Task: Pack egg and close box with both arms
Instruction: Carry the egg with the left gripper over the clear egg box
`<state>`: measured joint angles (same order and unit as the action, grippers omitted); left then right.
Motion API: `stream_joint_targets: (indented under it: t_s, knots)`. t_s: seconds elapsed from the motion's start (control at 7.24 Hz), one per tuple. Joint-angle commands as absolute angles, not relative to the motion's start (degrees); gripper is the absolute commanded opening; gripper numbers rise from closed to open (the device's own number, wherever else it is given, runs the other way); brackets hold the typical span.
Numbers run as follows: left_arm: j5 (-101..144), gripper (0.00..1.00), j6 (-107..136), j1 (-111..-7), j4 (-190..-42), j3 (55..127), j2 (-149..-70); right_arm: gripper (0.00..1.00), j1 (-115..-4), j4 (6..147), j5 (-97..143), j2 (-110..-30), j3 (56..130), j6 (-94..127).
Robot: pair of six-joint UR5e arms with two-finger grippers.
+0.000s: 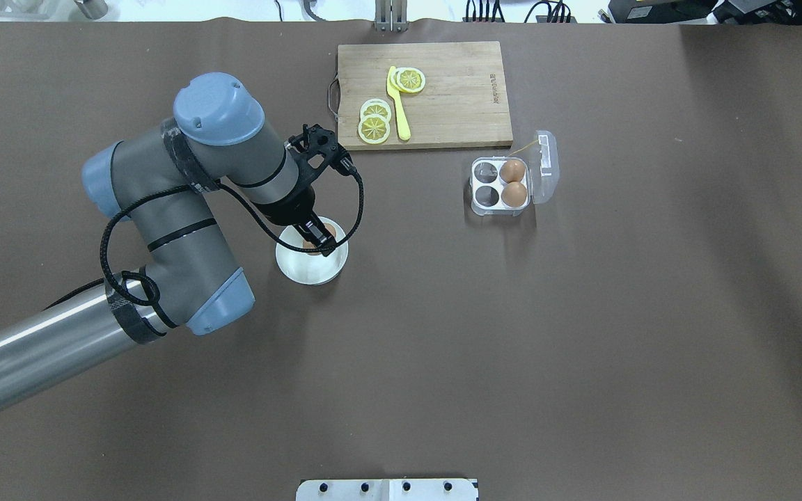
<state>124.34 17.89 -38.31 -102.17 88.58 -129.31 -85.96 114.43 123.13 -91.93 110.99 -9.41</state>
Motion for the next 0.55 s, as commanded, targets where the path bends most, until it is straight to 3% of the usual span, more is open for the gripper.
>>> stream_joint_targets:
  t_s: [0.0,0.41]
  knots:
    - [124.72,0.34,20.02,-39.11,-101.25,88.69,-132.87,1.00,-85.96,114.43,123.13,-92.02,110.92,-9.40]
    - [124.19,0.33,23.89,-39.20,-102.21,79.40,-142.44,1.00,-85.96,114.52,123.13,-92.02,110.83,-9.49]
